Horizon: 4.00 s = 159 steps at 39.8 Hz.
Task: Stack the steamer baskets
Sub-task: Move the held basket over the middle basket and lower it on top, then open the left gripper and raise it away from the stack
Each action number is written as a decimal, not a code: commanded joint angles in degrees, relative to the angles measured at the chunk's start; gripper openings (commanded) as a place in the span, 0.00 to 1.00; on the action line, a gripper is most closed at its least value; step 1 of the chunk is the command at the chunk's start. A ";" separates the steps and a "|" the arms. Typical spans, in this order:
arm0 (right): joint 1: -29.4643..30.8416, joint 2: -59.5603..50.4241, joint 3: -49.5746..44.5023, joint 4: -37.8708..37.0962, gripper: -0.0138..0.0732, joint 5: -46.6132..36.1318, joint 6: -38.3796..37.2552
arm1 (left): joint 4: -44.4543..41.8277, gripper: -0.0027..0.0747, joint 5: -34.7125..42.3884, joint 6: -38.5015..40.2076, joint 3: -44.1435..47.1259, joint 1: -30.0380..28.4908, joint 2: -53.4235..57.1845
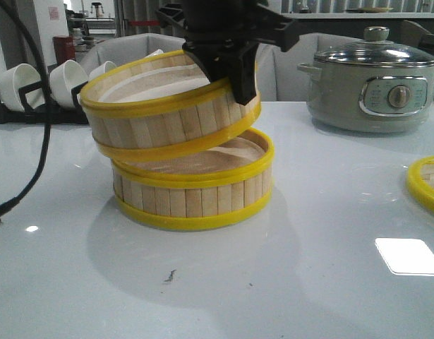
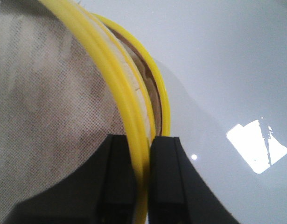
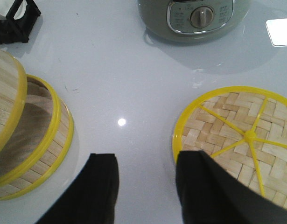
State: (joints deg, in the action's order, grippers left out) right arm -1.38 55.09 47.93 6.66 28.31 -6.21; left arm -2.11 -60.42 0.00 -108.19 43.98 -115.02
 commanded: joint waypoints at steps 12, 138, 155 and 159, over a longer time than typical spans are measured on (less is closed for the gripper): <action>0.20 -0.47 2.13 0.24 0.63 -4.34 0.45 | 5.26 0.16 5.79 -2.30 -2.34 0.54 0.64; 0.20 -0.47 2.13 0.24 0.63 -4.29 0.45 | 1.05 0.65 3.36 -0.65 -13.24 0.30 -1.78; 0.20 -0.47 2.13 0.24 0.63 -4.29 0.45 | -11.59 0.26 -2.87 2.24 -21.61 -7.55 11.97; 0.20 -0.47 2.13 0.24 0.63 -4.29 0.45 | -11.59 0.26 -3.48 2.62 -19.21 -12.65 17.28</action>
State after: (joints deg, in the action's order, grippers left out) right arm -1.38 55.09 47.93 6.70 28.31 -6.21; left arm -12.52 -65.89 1.64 -127.58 34.64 -104.84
